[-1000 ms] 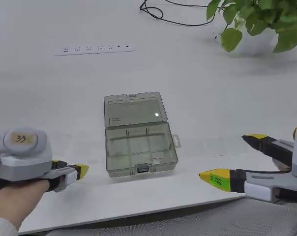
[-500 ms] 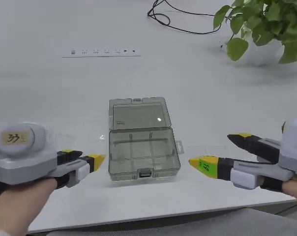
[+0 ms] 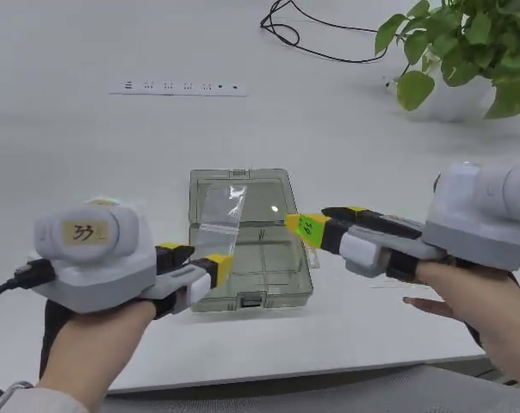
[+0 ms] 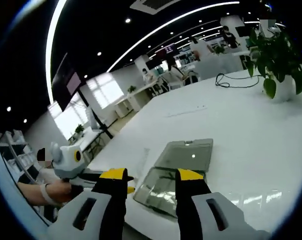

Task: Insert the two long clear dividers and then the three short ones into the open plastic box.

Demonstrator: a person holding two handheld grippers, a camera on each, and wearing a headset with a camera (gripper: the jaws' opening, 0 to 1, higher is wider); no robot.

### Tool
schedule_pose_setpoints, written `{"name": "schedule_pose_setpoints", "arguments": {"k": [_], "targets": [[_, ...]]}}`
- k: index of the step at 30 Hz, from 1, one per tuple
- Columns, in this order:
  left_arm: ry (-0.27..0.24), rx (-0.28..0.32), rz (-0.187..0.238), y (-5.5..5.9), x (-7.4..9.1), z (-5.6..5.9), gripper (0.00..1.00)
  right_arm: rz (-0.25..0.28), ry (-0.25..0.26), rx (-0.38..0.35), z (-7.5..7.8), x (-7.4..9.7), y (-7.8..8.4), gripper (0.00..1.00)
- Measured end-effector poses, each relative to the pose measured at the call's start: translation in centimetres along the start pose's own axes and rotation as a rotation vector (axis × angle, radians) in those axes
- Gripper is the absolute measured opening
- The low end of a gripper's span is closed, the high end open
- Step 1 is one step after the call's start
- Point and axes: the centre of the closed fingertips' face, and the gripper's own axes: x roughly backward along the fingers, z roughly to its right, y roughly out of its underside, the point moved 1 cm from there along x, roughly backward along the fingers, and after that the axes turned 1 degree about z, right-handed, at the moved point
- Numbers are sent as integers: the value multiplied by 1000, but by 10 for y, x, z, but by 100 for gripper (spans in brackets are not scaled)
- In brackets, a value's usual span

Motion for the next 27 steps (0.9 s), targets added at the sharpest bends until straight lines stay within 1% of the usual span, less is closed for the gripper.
{"name": "schedule_pose_setpoints", "arguments": {"k": [1, 2, 3, 4, 5, 7, 8, 11, 18, 23, 27], "targets": [[3, 4, 5, -1, -1, 2, 30, 10, -5, -3, -1, -2, -1, 31], [11, 22, 18, -3, -2, 4, 30, 8, 7, 2, 0, -6, -1, 31], [14, 22, 21, -3, -3, 5, 30, 2, 16, -4, 1, -8, 0, 30], [19, 21, 24, -4, -5, 9, 30, -5, 15, 1, -1, -12, 2, 28], [25, 21, 27, -4, -5, 12, 30, -18, 24, -5, 0, -14, 4, 27], [36, 19, 31, -6, -7, 16, 30, -30, 18, -29, -2, -19, 7, 26], [44, 19, 35, -6, -8, 19, 30, -37, 25, -51, -2, -22, 10, 25], [56, 21, 41, -7, -9, 25, 30, -64, 27, -64, -3, -26, 16, 22], [71, 30, 53, -8, -12, 32, 30, -96, 28, -104, -3, -31, 24, 15], [76, 41, 57, -8, -13, 34, 30, -96, 31, -101, -4, -33, 23, 10], [81, 48, 60, -8, -14, 36, 30, -114, 29, -96, -4, -35, 24, 7]]}}
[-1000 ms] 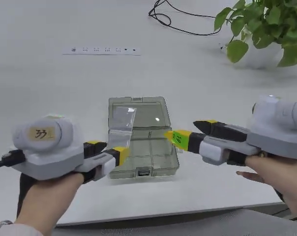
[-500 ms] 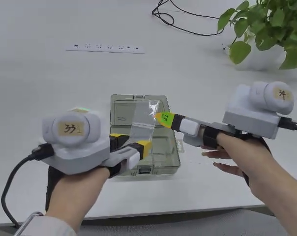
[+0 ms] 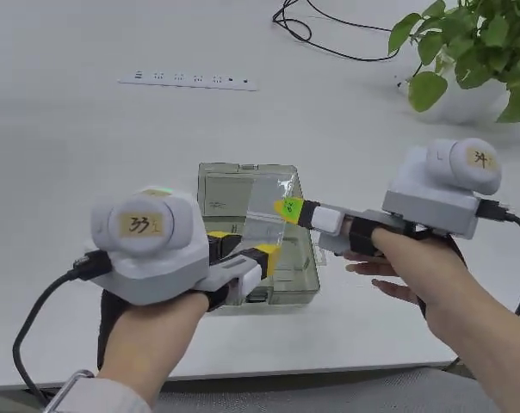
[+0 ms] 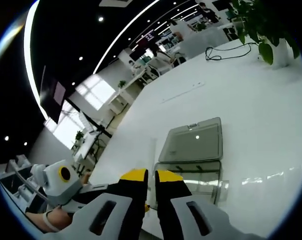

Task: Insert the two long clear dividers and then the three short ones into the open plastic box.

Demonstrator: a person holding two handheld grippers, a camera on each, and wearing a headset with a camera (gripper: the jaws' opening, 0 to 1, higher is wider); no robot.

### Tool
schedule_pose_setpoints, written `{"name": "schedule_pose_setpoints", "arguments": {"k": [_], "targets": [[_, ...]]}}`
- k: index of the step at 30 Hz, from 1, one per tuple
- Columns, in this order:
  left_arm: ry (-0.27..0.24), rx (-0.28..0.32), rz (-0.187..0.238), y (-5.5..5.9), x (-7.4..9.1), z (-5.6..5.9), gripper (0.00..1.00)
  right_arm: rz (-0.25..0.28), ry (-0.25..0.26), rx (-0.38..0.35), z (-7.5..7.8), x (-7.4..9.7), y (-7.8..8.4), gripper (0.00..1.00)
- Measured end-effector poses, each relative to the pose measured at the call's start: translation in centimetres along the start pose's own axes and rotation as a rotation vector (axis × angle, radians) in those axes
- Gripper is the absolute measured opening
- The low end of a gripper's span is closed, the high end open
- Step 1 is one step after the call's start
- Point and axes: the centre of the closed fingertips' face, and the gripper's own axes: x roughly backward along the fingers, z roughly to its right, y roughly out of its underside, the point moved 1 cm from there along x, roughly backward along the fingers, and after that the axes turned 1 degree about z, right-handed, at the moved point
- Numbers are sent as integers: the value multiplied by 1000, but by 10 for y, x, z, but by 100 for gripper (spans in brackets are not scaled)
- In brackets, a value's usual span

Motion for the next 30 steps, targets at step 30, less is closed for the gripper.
{"name": "schedule_pose_setpoints", "arguments": {"k": [30], "targets": [[84, -148, -15, 8, -3, 4, 46, -102, 54, 1, 9, 2, 1, 2]]}}
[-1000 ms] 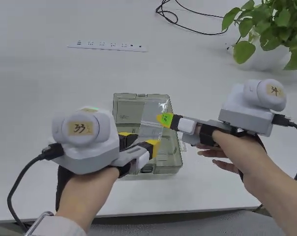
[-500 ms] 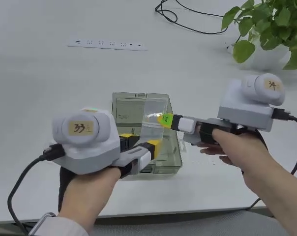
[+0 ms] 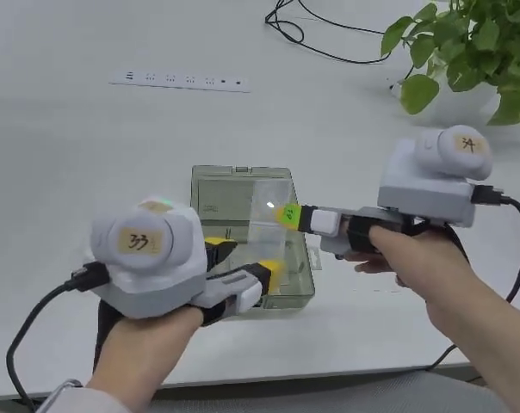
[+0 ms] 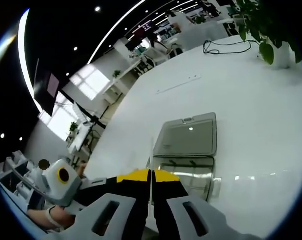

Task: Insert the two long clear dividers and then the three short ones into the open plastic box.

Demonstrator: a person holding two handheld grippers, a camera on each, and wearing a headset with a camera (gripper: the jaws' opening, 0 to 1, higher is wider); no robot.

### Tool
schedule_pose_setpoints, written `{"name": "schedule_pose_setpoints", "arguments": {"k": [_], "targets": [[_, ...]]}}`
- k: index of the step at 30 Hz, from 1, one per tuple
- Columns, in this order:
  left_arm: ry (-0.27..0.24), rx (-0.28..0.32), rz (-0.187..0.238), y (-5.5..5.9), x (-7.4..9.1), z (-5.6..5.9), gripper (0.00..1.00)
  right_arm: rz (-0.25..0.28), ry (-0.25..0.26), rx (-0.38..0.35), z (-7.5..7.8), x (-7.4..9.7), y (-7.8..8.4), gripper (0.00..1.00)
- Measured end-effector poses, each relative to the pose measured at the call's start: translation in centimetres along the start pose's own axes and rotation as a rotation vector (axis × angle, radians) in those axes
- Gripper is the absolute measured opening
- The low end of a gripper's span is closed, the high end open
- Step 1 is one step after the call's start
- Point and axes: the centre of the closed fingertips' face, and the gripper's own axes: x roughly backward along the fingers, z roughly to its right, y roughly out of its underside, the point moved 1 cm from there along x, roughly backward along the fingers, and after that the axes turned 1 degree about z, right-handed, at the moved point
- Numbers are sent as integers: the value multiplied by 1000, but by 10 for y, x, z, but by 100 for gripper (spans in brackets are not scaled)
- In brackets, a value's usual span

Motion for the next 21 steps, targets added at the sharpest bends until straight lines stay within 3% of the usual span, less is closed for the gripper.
{"name": "schedule_pose_setpoints", "arguments": {"k": [6, 10, 14, 17, 21], "targets": [[26, -71, -11, 5, 8, -6, 65, -30, 26, -23, 7, 1, -2, 2], [37, -166, -27, 11, 13, -10, 80, -53, 41, -46, 11, 2, -5, 2], [64, -254, -12, 12, 16, -8, 98, -83, 55, -59, 17, 0, -13, 2], [73, -307, -23, 15, 18, -9, 100, -107, 71, -54, 24, 0, -18, 2], [56, -367, -52, 20, 20, -18, 100, -179, 107, -67, 28, 0, -17, 2]]}}
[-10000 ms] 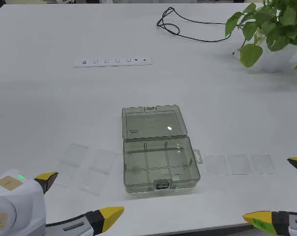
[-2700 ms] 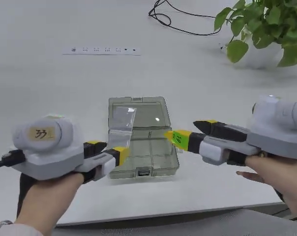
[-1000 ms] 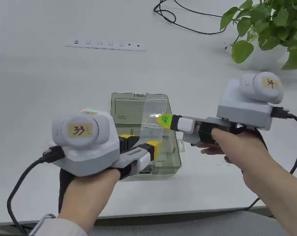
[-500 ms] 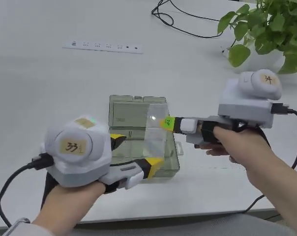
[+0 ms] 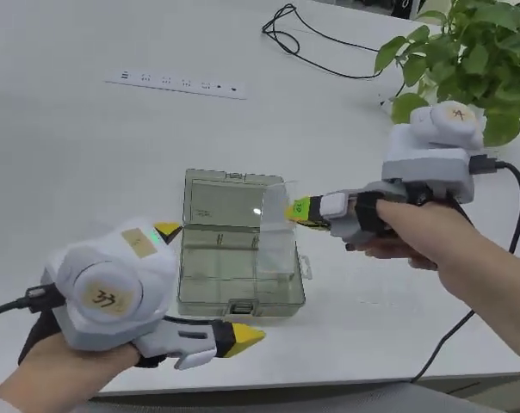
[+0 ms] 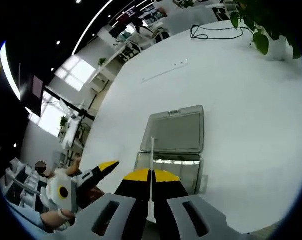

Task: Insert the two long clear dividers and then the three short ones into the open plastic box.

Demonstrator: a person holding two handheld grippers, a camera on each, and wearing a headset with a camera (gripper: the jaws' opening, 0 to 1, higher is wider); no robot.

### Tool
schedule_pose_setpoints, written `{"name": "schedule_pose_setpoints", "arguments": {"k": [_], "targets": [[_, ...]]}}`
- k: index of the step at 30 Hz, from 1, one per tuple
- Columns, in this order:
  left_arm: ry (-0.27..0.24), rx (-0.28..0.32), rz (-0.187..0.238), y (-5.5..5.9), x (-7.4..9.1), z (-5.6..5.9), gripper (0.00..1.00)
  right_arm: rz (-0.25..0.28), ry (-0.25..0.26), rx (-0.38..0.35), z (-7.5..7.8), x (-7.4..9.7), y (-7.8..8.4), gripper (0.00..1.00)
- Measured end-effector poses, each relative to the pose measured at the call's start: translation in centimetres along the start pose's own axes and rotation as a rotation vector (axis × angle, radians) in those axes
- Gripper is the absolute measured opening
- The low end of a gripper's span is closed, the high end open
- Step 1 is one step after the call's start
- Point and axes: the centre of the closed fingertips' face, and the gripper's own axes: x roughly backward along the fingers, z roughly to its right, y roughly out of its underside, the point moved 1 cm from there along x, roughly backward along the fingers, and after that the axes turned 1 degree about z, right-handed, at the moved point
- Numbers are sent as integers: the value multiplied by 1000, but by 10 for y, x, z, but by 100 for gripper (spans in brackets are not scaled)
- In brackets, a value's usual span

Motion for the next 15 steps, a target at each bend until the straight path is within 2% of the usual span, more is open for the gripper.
{"name": "schedule_pose_setpoints", "arguments": {"k": [5, 9, 10, 14, 15], "targets": [[-5, -21, -3, 6, 3, -6, 100, -89, 52, 10, 7, -3, 2, 2], [-13, -10, -11, 14, 5, -12, 100, -141, 86, 18, 9, -7, 1, 2], [-18, -10, -14, 17, 6, -14, 100, -172, 103, 29, 11, -9, 2, 2], [-24, 1, -14, 22, 9, -17, 100, -199, 119, -1, 7, -12, 6, 2], [-29, 4, -12, 22, 10, -18, 100, -219, 135, 10, 8, -13, 9, 2]]}}
